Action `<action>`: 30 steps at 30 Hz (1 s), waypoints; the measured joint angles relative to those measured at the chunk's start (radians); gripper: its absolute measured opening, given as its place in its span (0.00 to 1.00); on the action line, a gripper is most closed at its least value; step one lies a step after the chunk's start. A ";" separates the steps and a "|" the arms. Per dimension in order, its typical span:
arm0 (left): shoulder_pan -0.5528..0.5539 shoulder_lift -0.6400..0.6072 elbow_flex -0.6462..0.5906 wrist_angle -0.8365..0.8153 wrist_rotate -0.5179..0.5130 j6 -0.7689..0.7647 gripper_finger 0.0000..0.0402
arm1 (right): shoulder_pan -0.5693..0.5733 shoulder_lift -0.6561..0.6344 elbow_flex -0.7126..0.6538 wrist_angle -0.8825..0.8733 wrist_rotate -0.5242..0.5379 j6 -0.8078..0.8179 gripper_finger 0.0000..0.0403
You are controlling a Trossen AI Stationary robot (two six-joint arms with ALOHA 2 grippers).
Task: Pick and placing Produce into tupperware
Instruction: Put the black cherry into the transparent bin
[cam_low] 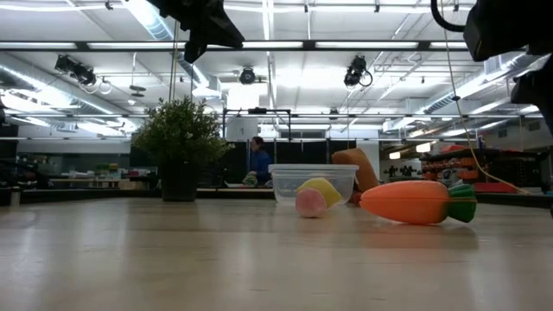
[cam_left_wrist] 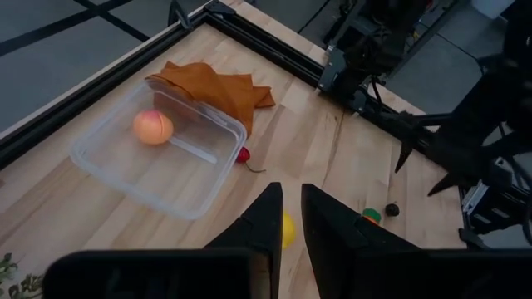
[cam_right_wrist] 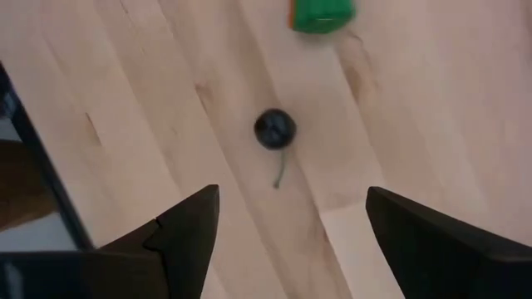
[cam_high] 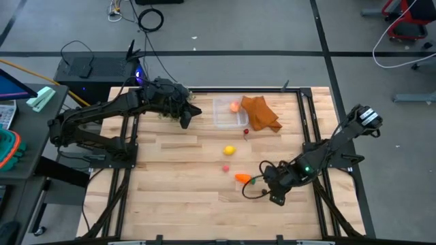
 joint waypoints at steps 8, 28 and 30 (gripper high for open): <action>0.000 0.000 0.000 0.000 0.000 0.002 0.13 | 0.008 0.118 0.000 0.076 0.007 -0.148 0.69; 0.000 0.000 0.000 0.000 0.000 0.010 0.13 | 0.004 0.247 0.000 0.147 -0.022 -0.166 0.67; 0.000 0.000 0.000 0.000 0.000 0.010 0.13 | 0.004 0.247 0.000 0.150 -0.021 -0.166 0.67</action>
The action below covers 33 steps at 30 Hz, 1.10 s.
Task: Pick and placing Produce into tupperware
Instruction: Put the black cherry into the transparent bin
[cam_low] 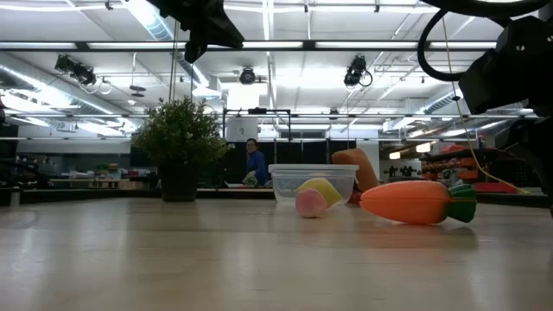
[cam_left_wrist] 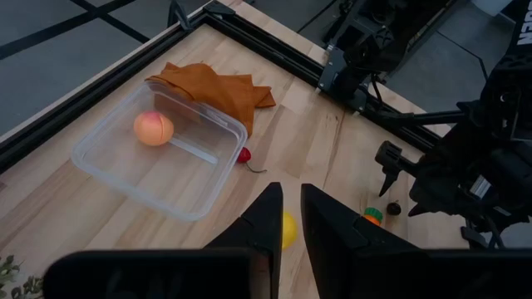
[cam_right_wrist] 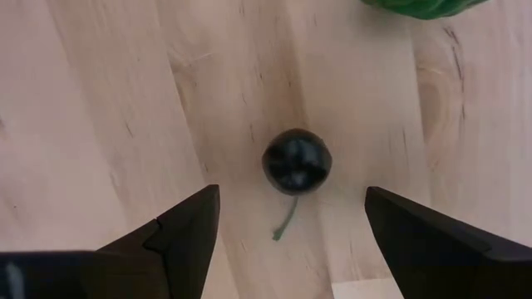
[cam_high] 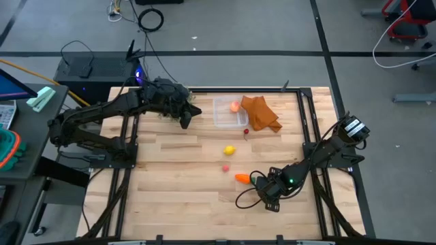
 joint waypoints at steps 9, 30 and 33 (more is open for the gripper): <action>0.000 0.001 0.000 0.000 0.000 0.000 0.13 | 0.000 0.000 0.000 0.002 0.000 0.000 0.66; 0.000 0.001 0.000 0.000 0.000 0.000 0.14 | -0.031 -0.001 0.000 0.014 0.029 -0.037 0.62; 0.000 0.001 0.000 0.000 0.000 0.000 0.14 | -0.046 -0.001 0.000 0.015 0.030 -0.055 0.61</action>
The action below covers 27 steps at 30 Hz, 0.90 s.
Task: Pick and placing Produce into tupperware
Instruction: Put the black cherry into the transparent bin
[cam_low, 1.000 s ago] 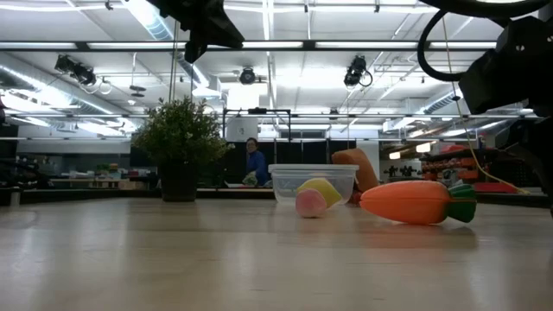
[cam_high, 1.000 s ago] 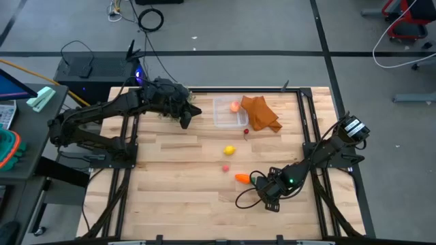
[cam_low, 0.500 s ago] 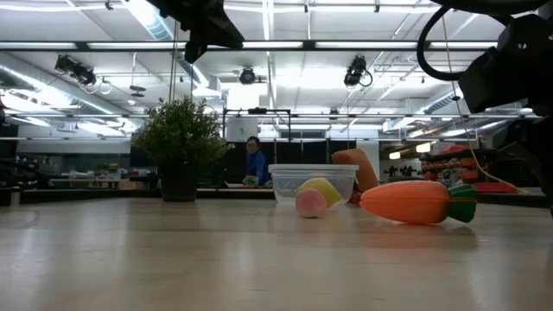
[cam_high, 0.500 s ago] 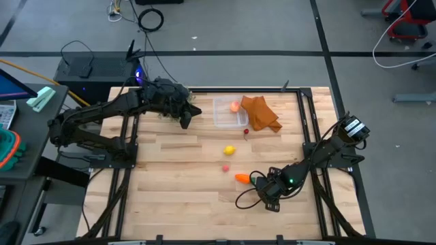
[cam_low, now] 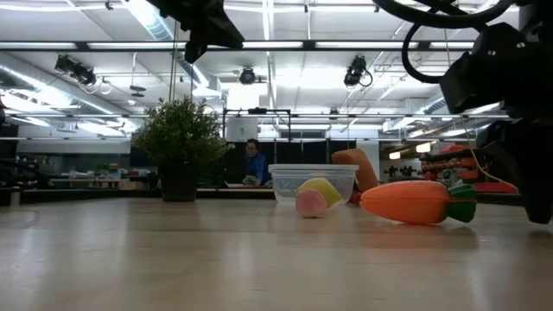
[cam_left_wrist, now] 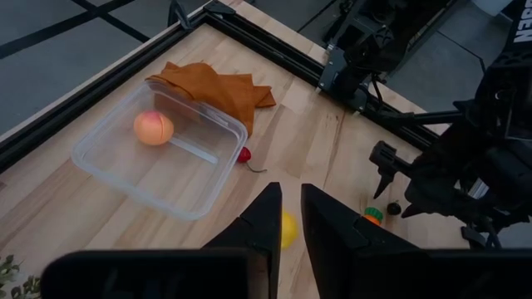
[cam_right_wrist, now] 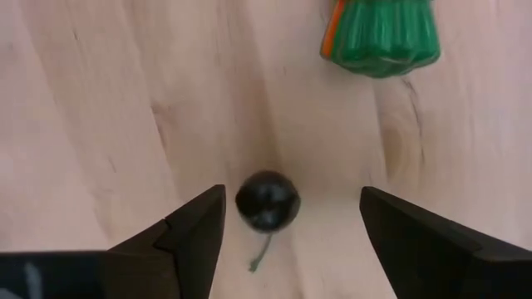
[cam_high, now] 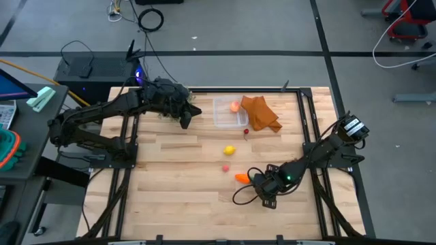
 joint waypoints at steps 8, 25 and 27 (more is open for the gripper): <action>0.000 0.000 0.000 0.000 0.000 0.000 0.13 | 0.002 0.000 0.000 0.028 -0.024 -0.015 0.61; 0.000 0.000 0.000 0.000 0.000 0.016 0.13 | 0.002 0.007 0.000 0.020 -0.008 -0.033 0.60; 0.000 0.000 0.000 0.000 0.000 0.016 0.14 | 0.002 0.007 0.000 0.017 -0.008 -0.033 0.60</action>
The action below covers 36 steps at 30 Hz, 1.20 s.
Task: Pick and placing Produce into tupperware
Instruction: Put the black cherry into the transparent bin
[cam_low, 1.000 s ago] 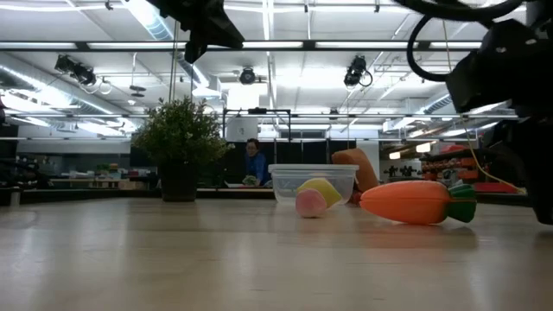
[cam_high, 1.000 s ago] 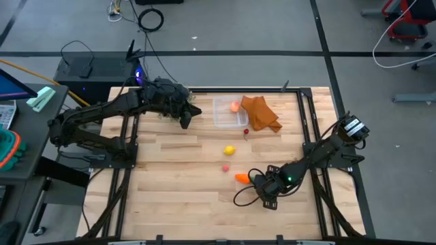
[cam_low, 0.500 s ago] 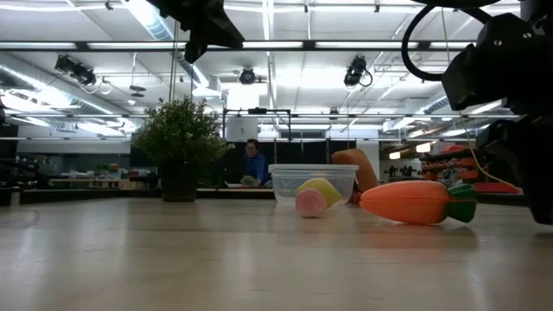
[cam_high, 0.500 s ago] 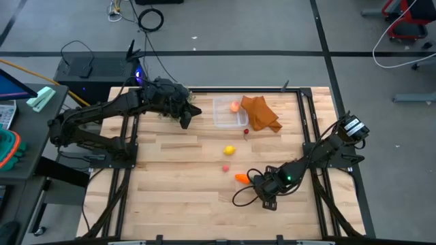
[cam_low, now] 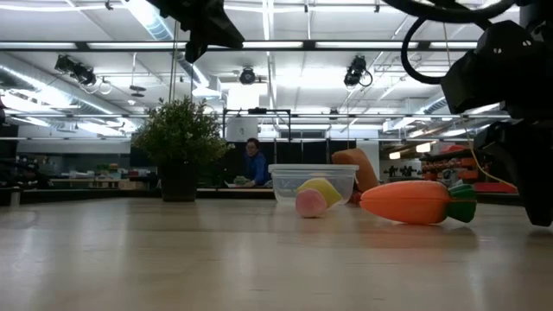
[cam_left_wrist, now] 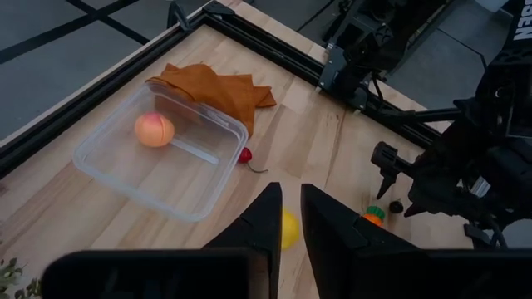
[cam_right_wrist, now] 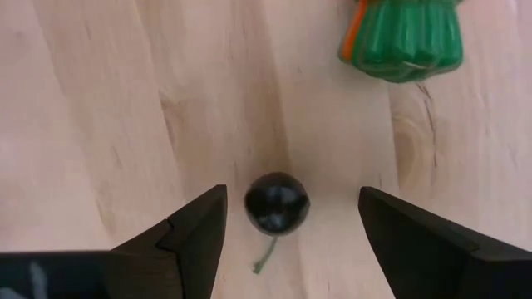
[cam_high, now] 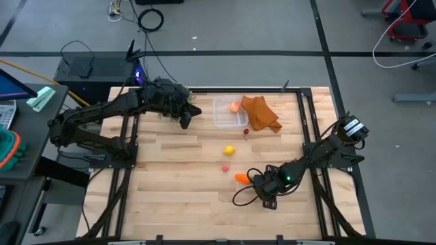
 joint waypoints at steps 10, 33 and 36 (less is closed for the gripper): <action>0.000 0.000 0.000 0.000 0.000 0.002 0.13 | 0.000 0.000 0.000 0.004 0.000 0.000 0.55; 0.000 0.000 0.000 0.000 0.000 0.000 0.14 | 0.000 0.000 0.000 0.004 -0.018 0.004 0.32; 0.000 0.000 0.000 0.000 0.000 0.000 0.13 | 0.000 0.000 0.000 0.004 -0.018 0.006 0.30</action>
